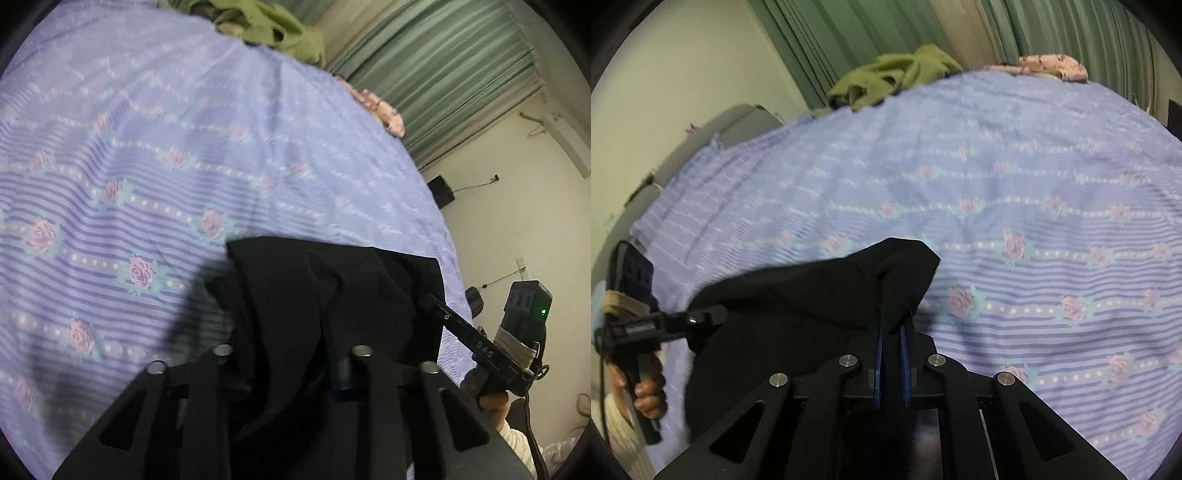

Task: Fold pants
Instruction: 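Lift the folded pants with both grippers off the bed, then carry the folded pants with both grippers toward the stack of clothes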

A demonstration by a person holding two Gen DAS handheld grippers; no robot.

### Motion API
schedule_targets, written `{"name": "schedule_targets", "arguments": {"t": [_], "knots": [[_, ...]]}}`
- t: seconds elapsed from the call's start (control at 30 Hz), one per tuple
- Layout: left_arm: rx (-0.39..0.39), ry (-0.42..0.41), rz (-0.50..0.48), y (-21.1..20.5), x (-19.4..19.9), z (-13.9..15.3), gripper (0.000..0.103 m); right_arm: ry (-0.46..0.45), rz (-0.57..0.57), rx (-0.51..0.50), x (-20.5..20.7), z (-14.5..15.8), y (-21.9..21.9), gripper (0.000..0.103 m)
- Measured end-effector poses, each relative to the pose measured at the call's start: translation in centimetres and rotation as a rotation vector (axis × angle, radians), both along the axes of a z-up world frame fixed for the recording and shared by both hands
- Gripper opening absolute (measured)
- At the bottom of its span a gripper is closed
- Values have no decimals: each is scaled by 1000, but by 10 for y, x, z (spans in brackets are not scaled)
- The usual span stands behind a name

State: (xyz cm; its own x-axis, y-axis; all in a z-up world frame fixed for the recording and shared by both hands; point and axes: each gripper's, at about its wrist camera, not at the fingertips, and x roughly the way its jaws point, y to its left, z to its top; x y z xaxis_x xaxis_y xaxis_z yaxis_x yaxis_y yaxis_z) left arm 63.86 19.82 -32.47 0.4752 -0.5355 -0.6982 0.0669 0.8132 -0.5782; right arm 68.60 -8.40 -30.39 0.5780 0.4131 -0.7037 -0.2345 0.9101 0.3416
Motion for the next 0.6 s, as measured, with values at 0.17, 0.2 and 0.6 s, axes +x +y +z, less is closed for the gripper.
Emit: {"name": "schedule_targets", "arguments": {"t": [0.17,0.2,0.6], "knots": [[-10,4,31,-3,-3,1,21,-44,-3,29,-17,28,-3,9],[-11,-2,40,-4,-4,4,21,-43,-8,30,-18,29,-5,9],[-43,-187,109,-4,-53,96,18,-148,-12,64,-52,108,-8,8]]}}
